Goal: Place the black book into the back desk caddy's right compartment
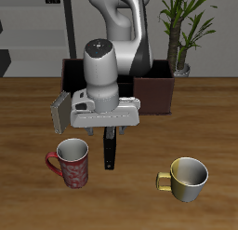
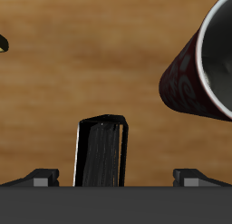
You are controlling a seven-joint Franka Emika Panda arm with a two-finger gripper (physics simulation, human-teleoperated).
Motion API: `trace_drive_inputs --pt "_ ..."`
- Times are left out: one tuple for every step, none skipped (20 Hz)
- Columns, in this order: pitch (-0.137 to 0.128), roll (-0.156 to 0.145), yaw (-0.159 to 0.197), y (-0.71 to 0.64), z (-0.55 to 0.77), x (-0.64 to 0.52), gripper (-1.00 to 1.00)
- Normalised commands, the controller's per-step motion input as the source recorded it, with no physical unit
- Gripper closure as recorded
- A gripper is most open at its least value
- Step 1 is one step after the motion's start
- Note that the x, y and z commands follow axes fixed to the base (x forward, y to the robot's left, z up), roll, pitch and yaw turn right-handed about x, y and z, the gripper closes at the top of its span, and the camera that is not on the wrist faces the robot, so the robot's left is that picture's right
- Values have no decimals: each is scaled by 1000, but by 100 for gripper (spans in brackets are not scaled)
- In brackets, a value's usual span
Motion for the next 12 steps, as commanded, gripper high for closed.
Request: trace_drive_inputs --pt "28 37 35 59 -174 26 -100" --pt "34 4 -8 35 -165 -2 -100" --pt "0 0 0 0 0 0 -100" --pt "46 43 42 256 -395 16 -100" --pt "32 3 -21 65 -107 9 -100" --pt "27 36 -6 141 -182 67 -100" --pt "70 56 38 182 -348 142 -100" --pt "-6 -43 1 -21 -71 -42 -100" --pt "59 14 7 104 -335 157 -100" --pt "28 28 1 34 -78 -59 100" --pt "0 0 0 -16 4 -58 100" --pt "16 22 42 96 -263 75 100"
